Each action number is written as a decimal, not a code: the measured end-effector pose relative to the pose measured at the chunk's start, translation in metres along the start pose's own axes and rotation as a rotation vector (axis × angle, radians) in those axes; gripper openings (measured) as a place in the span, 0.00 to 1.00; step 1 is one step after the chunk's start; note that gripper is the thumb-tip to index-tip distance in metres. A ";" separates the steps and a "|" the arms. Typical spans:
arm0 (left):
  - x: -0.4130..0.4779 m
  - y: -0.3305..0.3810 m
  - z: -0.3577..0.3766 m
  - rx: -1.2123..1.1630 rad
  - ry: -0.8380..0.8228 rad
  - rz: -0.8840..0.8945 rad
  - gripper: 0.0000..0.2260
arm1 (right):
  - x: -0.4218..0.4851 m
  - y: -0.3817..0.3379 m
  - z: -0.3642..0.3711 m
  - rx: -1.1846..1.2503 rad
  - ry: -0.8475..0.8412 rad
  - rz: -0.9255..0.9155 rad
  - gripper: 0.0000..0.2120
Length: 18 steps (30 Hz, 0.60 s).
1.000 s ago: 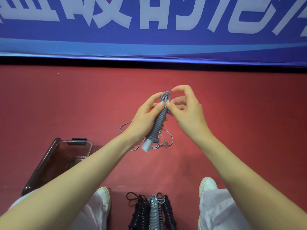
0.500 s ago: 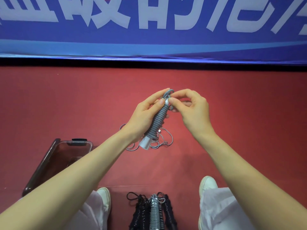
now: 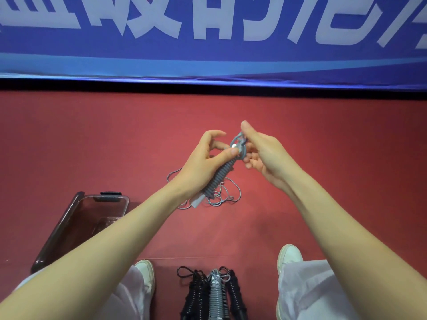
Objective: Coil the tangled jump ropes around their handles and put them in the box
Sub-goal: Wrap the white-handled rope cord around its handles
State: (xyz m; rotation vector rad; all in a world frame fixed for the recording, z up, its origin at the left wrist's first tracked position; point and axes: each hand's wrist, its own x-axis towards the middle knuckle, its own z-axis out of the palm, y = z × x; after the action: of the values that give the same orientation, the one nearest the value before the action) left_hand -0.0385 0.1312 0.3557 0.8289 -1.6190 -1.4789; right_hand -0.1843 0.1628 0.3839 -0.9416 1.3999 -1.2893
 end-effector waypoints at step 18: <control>0.007 -0.010 0.023 -0.211 -0.015 -0.297 0.10 | 0.021 0.008 -0.005 0.345 0.297 0.060 0.07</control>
State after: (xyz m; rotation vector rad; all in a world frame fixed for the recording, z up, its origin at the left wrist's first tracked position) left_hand -0.0621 0.1348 0.3463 0.9678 -1.3631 -1.8304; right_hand -0.1930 0.1444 0.3726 -0.4857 1.3543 -1.6095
